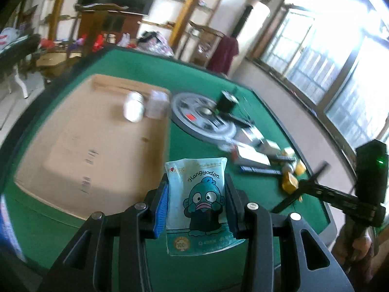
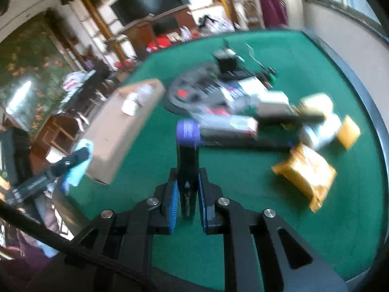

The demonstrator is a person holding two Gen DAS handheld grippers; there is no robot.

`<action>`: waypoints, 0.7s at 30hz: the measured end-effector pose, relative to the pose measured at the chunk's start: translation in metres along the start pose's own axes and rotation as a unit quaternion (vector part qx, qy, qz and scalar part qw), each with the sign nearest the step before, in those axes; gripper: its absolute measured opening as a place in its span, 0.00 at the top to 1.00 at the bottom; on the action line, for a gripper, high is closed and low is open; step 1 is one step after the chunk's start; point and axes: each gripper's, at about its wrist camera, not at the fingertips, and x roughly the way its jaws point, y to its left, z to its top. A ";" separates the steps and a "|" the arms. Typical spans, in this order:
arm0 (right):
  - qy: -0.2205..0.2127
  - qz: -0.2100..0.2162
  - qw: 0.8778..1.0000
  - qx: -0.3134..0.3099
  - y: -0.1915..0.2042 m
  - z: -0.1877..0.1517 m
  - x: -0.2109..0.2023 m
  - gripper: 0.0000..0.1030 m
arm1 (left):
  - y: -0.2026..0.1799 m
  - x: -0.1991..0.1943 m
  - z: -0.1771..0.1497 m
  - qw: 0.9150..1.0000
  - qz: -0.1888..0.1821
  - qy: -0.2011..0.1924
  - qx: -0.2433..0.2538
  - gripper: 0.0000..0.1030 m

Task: Organize objects
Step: 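Grasp a black marker with the right gripper, then carry tissue pack and marker into the cardboard tray and release both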

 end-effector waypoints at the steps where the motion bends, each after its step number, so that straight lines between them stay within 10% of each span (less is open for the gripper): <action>1: -0.008 0.005 1.000 -0.010 0.018 0.007 0.002 0.88 | 0.010 -0.006 0.005 1.000 0.008 -0.009 -0.004 0.66; 8: -0.007 0.055 0.996 -0.070 0.059 0.034 0.009 0.88 | 0.056 -0.013 0.039 0.997 0.071 -0.036 0.009 0.66; 12: 0.022 0.078 0.993 -0.087 0.009 0.010 -0.018 0.88 | 0.081 0.003 0.063 0.995 0.093 -0.030 0.010 0.66; 21: 0.105 0.106 0.987 -0.053 0.049 0.058 0.103 0.88 | 0.121 0.060 0.110 0.992 0.125 0.011 0.005 0.66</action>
